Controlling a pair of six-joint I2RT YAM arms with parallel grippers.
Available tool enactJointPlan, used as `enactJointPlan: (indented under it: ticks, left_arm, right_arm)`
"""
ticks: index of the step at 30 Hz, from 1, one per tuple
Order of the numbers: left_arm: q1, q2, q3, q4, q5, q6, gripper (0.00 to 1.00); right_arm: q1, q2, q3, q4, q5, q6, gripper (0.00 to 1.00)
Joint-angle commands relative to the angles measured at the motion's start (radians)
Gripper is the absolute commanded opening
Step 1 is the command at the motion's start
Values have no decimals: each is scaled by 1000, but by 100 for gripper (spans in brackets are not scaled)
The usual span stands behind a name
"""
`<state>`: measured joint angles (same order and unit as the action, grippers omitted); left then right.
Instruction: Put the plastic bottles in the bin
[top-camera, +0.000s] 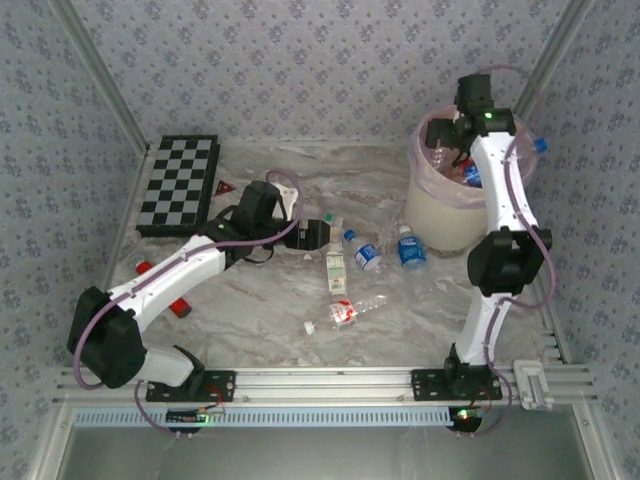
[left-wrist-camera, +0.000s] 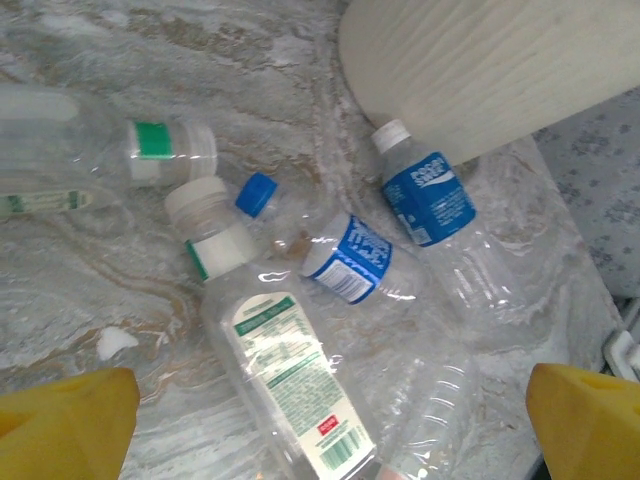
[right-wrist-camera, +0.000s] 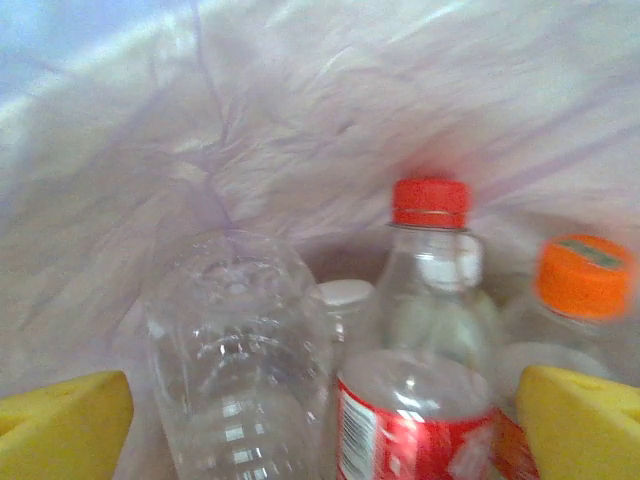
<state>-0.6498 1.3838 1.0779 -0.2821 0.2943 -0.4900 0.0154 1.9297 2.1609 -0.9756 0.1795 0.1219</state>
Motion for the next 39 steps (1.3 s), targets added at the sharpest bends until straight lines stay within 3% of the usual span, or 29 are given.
enactJointPlan:
  ticks: [1, 3, 8, 12, 17, 29, 39]
  left_arm:
    - [6, 17, 19, -46, -70, -50, 99]
    - [7, 30, 26, -36, -99, -113, 99]
    - [-1, 116, 43, 66, -103, -419, 99]
    - [-14, 192, 72, 36, -194, -666, 99]
    - [-28, 308, 154, -27, -285, -817, 99]
    - [-31, 625, 437, -51, -259, -816, 90]
    - [5, 758, 491, -29, -250, -815, 83]
  right_arm:
    - [-27, -128, 32, -65, 13, -15, 100]
    - [-42, -181, -3, -62, -2, -12, 100]
    - [-67, -363, -186, -8, -110, 47, 100]
    - [-85, -529, -374, 62, -182, 106, 100]
    - [-108, -683, -539, 76, -235, 142, 100]
    - [-141, -896, -745, 58, -276, 172, 100]
    - [-173, -969, -762, 39, -255, 169, 100]
